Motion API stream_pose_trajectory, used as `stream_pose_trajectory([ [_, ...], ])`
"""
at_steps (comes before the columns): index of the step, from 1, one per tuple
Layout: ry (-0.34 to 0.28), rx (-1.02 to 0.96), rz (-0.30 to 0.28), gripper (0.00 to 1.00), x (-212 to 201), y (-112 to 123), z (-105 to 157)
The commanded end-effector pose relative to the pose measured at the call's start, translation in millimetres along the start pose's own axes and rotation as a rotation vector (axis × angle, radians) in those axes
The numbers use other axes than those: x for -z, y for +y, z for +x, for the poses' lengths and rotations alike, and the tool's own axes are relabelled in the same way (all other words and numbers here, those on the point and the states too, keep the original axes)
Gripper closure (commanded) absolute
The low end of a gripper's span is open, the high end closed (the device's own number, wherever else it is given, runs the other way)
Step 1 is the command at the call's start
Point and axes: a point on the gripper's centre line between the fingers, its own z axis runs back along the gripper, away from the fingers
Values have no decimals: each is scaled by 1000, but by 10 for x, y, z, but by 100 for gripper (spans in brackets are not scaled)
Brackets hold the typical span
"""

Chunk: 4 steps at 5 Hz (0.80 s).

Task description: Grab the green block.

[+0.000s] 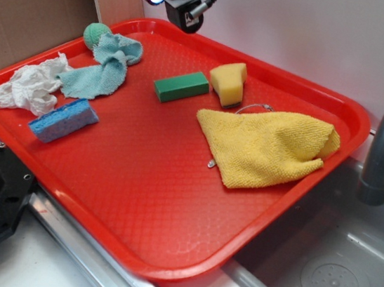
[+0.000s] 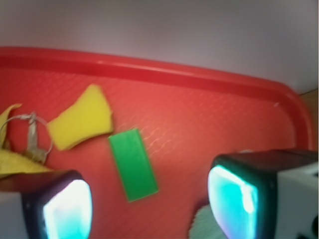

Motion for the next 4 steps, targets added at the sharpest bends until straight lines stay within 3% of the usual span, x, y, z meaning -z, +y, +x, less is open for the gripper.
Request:
stream_pose_trajectory([
  [1, 115, 97, -20, 0, 549, -35, -4],
  [2, 167, 121, -44, 0, 877, -47, -99],
  [3, 201, 151, -31, 8, 1060, -106, -106],
  [4, 171, 135, 10, 100, 882, -126, -136],
])
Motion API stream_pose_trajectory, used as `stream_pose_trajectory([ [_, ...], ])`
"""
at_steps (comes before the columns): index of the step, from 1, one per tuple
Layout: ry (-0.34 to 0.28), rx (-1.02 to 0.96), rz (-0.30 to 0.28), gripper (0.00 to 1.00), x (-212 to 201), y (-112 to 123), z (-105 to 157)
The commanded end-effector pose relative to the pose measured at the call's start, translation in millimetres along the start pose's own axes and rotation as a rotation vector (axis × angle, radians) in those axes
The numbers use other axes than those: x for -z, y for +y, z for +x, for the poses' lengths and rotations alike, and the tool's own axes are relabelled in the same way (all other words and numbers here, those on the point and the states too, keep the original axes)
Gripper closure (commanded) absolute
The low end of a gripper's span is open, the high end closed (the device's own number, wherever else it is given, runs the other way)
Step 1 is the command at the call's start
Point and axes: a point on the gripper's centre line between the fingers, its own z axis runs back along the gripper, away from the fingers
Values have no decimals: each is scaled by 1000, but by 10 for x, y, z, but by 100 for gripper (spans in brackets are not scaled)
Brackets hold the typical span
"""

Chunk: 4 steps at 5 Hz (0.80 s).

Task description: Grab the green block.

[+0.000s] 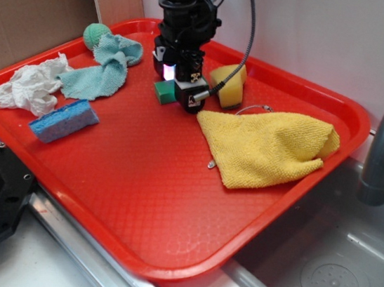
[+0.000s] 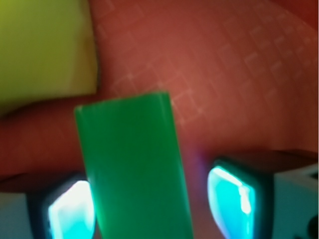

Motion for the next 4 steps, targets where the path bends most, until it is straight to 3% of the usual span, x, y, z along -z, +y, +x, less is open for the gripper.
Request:
stream_pose_trajectory([
  [1, -160, -78, 84, 100, -608, -143, -157],
  [2, -225, -174, 57, 100, -1107, -312, -324],
  [3, -242, -323, -47, 100, -1627, -492, -669],
  [4, -173, -445, -50, 100, -2153, -645, -809],
])
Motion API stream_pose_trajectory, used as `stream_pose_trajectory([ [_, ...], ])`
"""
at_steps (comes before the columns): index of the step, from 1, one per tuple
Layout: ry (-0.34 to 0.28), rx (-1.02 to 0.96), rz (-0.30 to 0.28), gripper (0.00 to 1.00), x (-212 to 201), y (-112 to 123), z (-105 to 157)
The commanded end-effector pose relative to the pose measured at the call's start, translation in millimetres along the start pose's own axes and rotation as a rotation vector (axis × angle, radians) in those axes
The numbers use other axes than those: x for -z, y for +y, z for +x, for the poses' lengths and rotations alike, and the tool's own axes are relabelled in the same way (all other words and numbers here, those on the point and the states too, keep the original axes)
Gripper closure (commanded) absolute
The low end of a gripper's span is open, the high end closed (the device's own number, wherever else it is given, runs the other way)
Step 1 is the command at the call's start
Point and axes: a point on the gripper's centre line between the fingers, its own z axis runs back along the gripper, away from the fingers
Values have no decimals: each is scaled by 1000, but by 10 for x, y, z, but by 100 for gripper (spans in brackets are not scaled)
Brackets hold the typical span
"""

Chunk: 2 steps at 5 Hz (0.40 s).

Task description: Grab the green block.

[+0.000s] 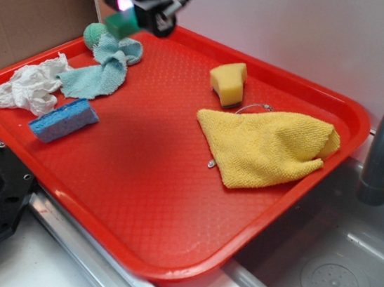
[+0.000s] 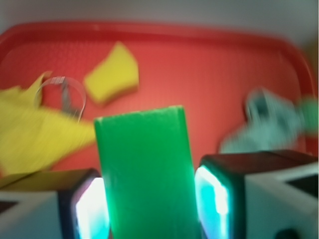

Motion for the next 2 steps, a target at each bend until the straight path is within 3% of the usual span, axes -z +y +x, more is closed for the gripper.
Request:
stream_pose_trajectory([
  [1, 46, -136, -4, 100, -1039, -250, -194],
  [2, 47, -142, 41, 100, -1039, -226, -295],
])
